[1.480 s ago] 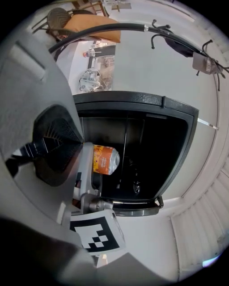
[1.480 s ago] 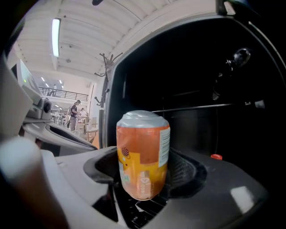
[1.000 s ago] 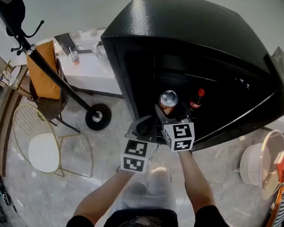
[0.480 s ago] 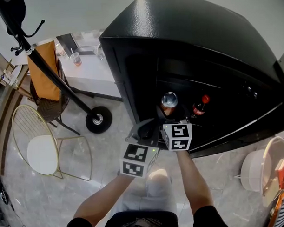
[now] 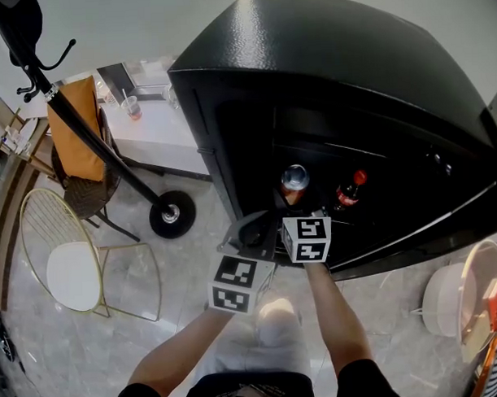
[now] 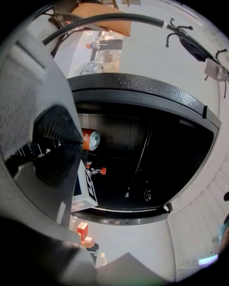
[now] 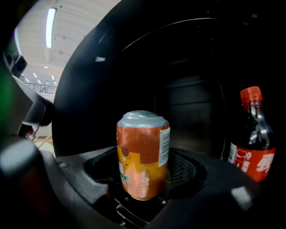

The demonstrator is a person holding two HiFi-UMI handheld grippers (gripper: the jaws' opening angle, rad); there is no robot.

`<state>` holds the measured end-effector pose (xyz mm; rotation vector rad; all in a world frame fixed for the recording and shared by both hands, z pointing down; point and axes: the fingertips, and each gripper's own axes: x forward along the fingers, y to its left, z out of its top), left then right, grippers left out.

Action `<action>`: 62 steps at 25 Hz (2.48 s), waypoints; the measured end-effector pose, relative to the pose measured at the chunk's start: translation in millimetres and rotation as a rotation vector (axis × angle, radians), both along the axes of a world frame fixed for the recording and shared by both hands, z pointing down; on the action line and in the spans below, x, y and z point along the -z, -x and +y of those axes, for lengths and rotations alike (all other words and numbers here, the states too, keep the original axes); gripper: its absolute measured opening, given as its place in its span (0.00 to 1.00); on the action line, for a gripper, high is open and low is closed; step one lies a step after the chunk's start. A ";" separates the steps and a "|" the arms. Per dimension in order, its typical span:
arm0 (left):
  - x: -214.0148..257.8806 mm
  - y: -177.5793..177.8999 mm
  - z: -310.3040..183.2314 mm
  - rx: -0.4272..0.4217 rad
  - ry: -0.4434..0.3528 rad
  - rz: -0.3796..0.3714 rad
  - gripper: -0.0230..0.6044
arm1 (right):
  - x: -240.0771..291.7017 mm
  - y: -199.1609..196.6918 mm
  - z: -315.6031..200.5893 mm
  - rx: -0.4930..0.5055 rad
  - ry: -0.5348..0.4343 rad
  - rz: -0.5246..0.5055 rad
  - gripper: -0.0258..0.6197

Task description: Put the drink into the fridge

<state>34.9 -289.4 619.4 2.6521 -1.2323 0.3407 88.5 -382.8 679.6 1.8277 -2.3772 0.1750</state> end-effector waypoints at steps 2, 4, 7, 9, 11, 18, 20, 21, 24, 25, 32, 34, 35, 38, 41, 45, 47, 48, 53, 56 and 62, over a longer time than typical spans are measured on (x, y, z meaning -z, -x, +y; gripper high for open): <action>-0.5 0.6 0.0 0.000 -0.001 0.002 0.04 | -4.1 -0.5 -2.6 -0.010 0.008 -0.003 0.54; -1.2 0.0 1.5 -0.004 -0.004 0.002 0.04 | -8.6 -0.4 -4.7 -0.018 0.016 -0.007 0.54; -2.9 0.2 1.6 -0.004 -0.006 -0.001 0.04 | -14.6 1.3 -6.6 -0.025 0.023 0.002 0.54; -3.6 1.5 0.4 -0.001 -0.006 0.001 0.04 | -16.0 4.3 -6.8 -0.022 0.020 0.019 0.54; -4.9 2.3 -0.6 0.002 -0.004 0.003 0.04 | -16.6 6.0 -7.4 -0.019 0.019 0.034 0.54; -9.3 3.3 0.8 0.004 0.011 0.005 0.04 | -18.6 4.2 -9.9 -0.028 0.052 0.013 0.54; -8.6 4.4 2.0 0.005 0.013 0.003 0.04 | -18.6 4.3 -9.6 -0.028 0.057 0.013 0.54; -8.3 5.0 2.9 0.006 0.014 0.001 0.04 | -18.7 4.3 -9.2 -0.029 0.060 0.013 0.54; -7.6 6.8 6.1 0.008 0.019 -0.002 0.04 | -21.2 3.0 -7.6 -0.031 0.075 0.014 0.54; -7.6 7.6 7.0 0.010 0.021 -0.003 0.04 | -22.7 2.3 -7.5 -0.030 0.080 0.014 0.54; -9.2 7.9 16.9 0.011 0.067 -0.012 0.04 | -16.1 1.8 5.5 -0.026 0.110 0.003 0.54; -3.1 7.6 18.6 0.014 0.078 -0.008 0.04 | -10.2 1.2 11.0 -0.024 0.118 0.014 0.54; -0.1 7.7 19.1 0.018 0.084 -0.005 0.04 | -6.1 0.9 13.7 -0.022 0.119 0.018 0.54; 7.6 6.8 22.7 0.023 0.105 0.000 0.04 | 7.8 -1.9 24.2 -0.022 0.117 0.010 0.54; 20.2 7.2 29.1 0.027 0.116 -0.005 0.04 | 24.6 -6.1 40.9 -0.028 0.125 -0.014 0.54; 48.4 7.1 37.6 0.027 0.118 -0.004 0.04 | 51.8 -8.2 68.1 -0.027 0.163 -0.029 0.51; 64.3 7.5 42.8 0.026 0.118 -0.004 0.04 | 66.8 -5.8 81.6 -0.019 0.190 -0.027 0.49; 72.4 7.4 45.7 0.027 0.119 -0.001 0.04 | 75.5 -4.8 88.5 -0.014 0.199 -0.022 0.48; 112.1 7.3 60.9 0.030 0.122 0.000 0.04 | 130.4 -3.2 118.6 0.001 0.205 -0.002 0.37; 136.1 8.9 71.1 0.028 0.120 -0.006 0.04 | 166.4 1.5 136.3 0.010 0.189 0.014 0.33; 185.9 11.0 93.5 0.013 0.093 -0.014 0.04 | 224.9 9.1 176.1 0.006 0.168 0.033 0.26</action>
